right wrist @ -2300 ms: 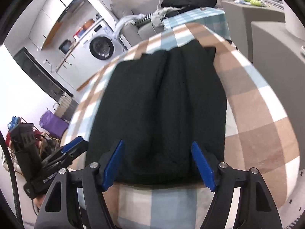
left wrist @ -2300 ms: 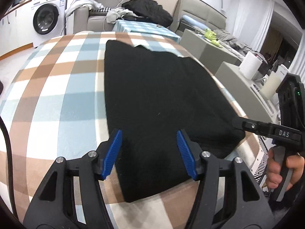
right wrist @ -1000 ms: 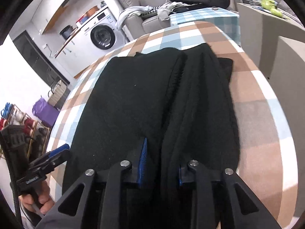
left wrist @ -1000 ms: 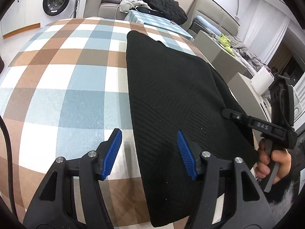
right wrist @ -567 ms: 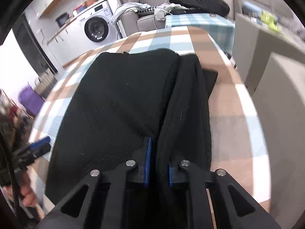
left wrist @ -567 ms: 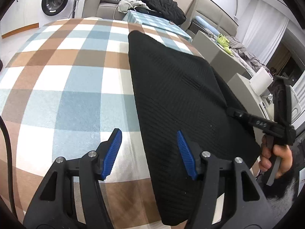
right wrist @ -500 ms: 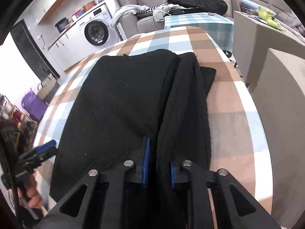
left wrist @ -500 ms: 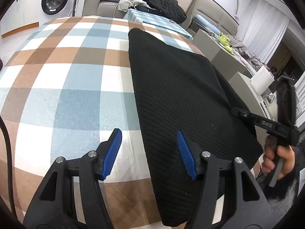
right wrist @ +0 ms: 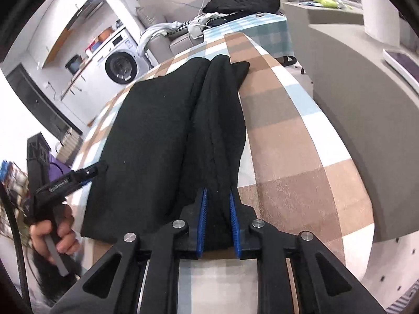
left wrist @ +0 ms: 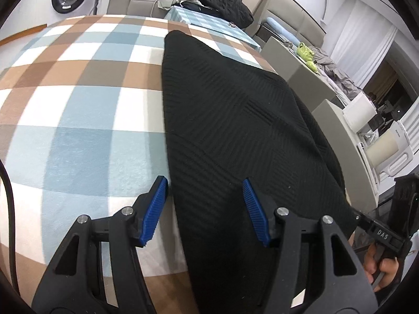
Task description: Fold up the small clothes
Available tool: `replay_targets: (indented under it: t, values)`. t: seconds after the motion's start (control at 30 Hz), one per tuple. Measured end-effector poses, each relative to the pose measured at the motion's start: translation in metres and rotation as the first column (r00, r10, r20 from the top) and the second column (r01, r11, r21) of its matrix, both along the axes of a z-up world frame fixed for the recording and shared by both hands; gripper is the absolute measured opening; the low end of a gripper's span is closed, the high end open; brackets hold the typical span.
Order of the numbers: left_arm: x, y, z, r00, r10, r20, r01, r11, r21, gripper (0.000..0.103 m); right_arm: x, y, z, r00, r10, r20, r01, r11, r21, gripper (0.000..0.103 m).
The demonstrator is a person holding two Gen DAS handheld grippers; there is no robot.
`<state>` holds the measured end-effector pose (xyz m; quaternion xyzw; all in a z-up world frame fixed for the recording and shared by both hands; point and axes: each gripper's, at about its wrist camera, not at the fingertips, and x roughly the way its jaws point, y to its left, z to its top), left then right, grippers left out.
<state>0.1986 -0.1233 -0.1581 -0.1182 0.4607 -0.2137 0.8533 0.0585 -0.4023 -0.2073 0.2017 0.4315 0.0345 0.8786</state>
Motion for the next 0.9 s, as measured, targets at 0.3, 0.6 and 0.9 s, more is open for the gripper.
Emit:
replay_targets:
  t: [0.3,0.6,0.9]
  values:
    - [0.003,-0.002,0.000,0.998,0.052,0.023,-0.052,0.999,0.005,0.010,0.000,0.003,-0.007,1.000,-0.012,-0.002,0.012,1.000,0.005,0.016]
    - [-0.012,0.063,0.007,0.988,0.140,0.061,-0.144,0.988,0.060,0.008,0.008,0.050,-0.008,0.993,0.113,-0.013,-0.113,0.993,0.038,0.016]
    - [-0.027,0.124,0.017,0.978,0.194,0.079,-0.201,0.976,0.090,0.012,0.044,0.094,0.017,0.964,0.264,-0.004,-0.264,0.964,-0.007,0.023]
